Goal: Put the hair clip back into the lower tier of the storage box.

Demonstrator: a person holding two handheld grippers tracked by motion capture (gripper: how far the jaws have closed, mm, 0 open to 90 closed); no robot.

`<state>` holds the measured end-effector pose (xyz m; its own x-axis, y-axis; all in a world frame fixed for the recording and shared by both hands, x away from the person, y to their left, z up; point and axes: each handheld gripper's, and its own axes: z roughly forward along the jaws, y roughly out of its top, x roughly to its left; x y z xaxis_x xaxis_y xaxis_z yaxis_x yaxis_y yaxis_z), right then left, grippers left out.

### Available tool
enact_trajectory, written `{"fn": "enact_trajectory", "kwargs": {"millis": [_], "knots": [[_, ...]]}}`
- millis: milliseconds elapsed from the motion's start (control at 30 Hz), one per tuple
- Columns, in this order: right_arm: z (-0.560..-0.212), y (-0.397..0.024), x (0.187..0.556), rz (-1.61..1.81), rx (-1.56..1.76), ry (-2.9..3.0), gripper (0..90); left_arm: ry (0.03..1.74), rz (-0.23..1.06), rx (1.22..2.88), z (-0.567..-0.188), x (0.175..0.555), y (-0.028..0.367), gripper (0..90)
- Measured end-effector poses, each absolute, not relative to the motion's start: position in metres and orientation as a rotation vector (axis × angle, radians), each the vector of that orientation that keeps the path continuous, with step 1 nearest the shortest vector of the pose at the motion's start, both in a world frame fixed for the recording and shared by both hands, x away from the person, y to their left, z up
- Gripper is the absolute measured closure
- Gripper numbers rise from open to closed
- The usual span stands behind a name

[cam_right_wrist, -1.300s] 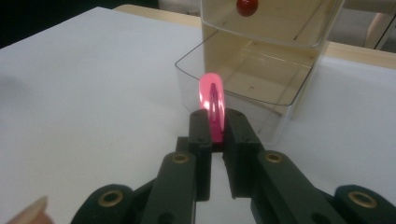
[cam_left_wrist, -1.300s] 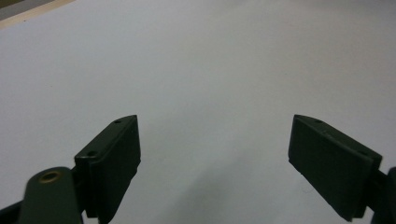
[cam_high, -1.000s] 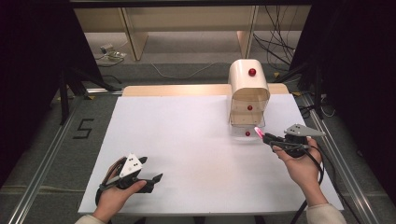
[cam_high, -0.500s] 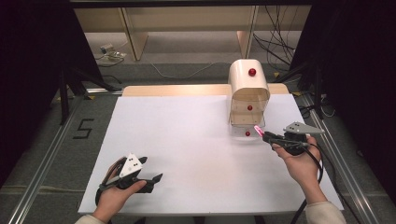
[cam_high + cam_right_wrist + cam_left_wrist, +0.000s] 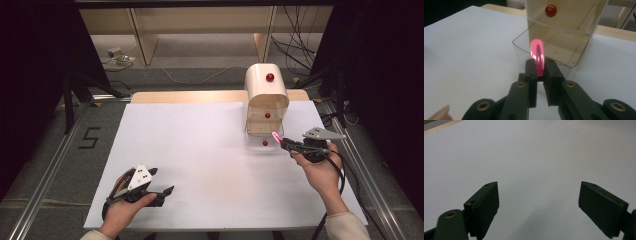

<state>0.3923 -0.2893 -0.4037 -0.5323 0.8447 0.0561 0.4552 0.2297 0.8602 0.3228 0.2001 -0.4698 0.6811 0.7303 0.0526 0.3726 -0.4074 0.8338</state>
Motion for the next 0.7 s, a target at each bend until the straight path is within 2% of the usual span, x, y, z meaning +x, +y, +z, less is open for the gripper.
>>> {"fn": "enact_trajectory", "kwargs": {"millis": [700], "knots": [[-0.401,-0.288,0.403,1.218,1.207,2.084,82.8,0.849,0.527,2.031,-0.470,0.323,0.201,16.7]]}}
